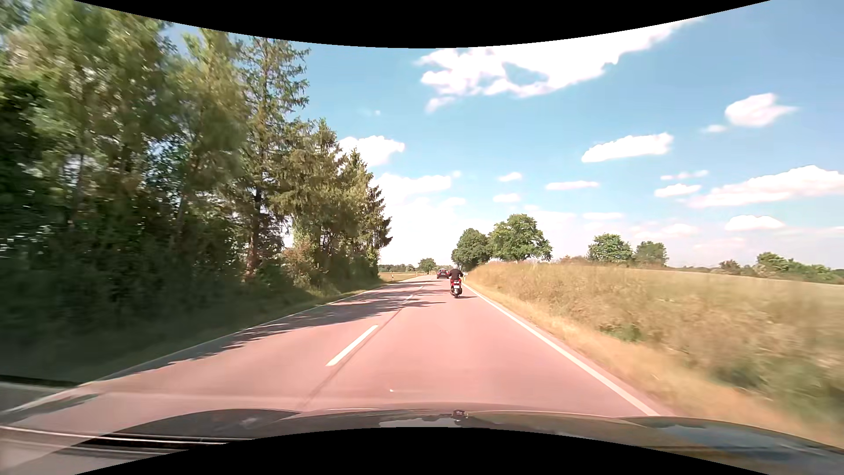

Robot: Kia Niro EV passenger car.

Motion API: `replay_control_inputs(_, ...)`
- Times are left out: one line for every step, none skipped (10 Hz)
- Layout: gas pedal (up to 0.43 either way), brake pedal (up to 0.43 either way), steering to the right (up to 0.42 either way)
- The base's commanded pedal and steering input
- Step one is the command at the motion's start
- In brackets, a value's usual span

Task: Follow the waypoints while adhering to traffic rules and regulations

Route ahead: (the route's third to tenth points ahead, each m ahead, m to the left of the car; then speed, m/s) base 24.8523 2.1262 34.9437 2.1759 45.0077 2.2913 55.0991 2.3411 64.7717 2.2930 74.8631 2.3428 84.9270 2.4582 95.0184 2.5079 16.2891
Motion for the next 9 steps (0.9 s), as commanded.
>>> replay_control_inputs(0.28,0.012,0.001)
replay_control_inputs(0.28,0.012,0.0)
replay_control_inputs(0.28,0.012,0.0)
replay_control_inputs(0.28,0.012,-0.001)
replay_control_inputs(0.28,0.012,-0.002)
replay_control_inputs(0.268,0.012,-0.002)
replay_control_inputs(0.268,0.012,-0.002)
replay_control_inputs(0.26,0.012,-0.002)
replay_control_inputs(0.228,0.012,-0.002)
